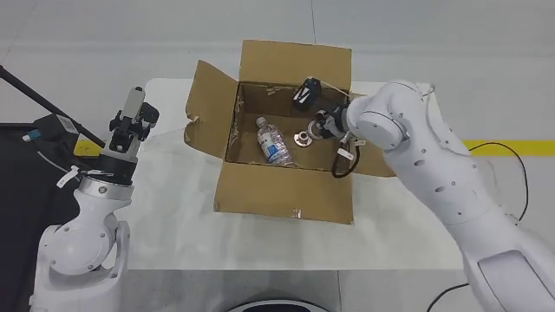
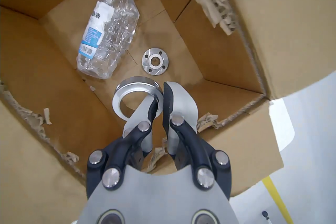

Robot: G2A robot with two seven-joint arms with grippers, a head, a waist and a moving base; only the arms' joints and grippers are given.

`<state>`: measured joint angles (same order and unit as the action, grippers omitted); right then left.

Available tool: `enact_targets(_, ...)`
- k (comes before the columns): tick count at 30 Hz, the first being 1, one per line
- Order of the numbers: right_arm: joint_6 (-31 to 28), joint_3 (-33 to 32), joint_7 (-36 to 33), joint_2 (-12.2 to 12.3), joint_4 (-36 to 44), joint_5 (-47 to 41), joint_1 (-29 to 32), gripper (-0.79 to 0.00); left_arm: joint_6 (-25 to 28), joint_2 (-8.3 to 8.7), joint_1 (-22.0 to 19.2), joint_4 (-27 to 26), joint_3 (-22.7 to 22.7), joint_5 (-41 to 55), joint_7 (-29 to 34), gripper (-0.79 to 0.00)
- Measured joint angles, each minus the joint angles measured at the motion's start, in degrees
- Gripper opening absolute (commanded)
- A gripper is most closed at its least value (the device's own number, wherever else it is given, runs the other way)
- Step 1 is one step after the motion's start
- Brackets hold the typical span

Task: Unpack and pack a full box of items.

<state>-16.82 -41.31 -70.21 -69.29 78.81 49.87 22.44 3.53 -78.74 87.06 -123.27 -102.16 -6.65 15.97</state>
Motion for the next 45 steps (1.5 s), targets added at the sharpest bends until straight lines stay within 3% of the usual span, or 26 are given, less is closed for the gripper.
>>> enact_targets(5,3.2,3.3,0.7,-1.5,-3.6,2.2,-0.5,-0.785,0.0,0.0,0.0,0.0,0.0,0.0,0.0,0.0)
enact_targets(21,2.2,10.7,3.9,-6.6,-15.9,3.5,-2.4,-0.785,-1.3,0.1,0.6,0.5,-0.8,-0.7,-4.9,0.0)
enact_targets(23,1.9,11.2,4.1,-7.1,-16.9,3.5,-2.7,-0.708,-1.7,0.13,0.6,0.7,-0.8,-0.7,-5.3,0.0)
enact_targets(25,1.4,11.6,4.2,-7.7,-18.1,3.5,-2.9,-0.554,-1.8,0.14,0.6,0.8,-0.8,-0.7,-5.4,0.0)
enact_targets(26,1.2,11.7,4.1,-7.9,-18.5,3.5,-3.0,-0.52,-1.8,0.14,0.6,0.8,-0.8,-0.7,-5.4,0.0)
enact_targets(34,0.0,11.9,4.1,-9.1,-21.4,3.6,-3.7,-0.44,-2.2,0.15,0.7,1.2,-0.8,-0.4,-5.5,0.0)
enact_targets(40,-0.4,10.2,4.0,-8.9,-20.6,4.0,-3.9,-0.394,-6.9,0.55,-0.2,4.0,-1.0,-3.0,-3.7,0.0)
enact_targets(43,-0.5,8.0,4.1,-8.1,-18.3,3.8,-3.5,0.0,-7.1,0.82,-0.3,5.2,-0.6,-4.1,-1.3,0.0)
enact_targets(45,-1.0,5.7,3.8,-7.2,-15.8,3.3,-2.9,0.0,-6.6,1.01,-0.4,5.8,-0.1,-4.9,0.5,0.0)
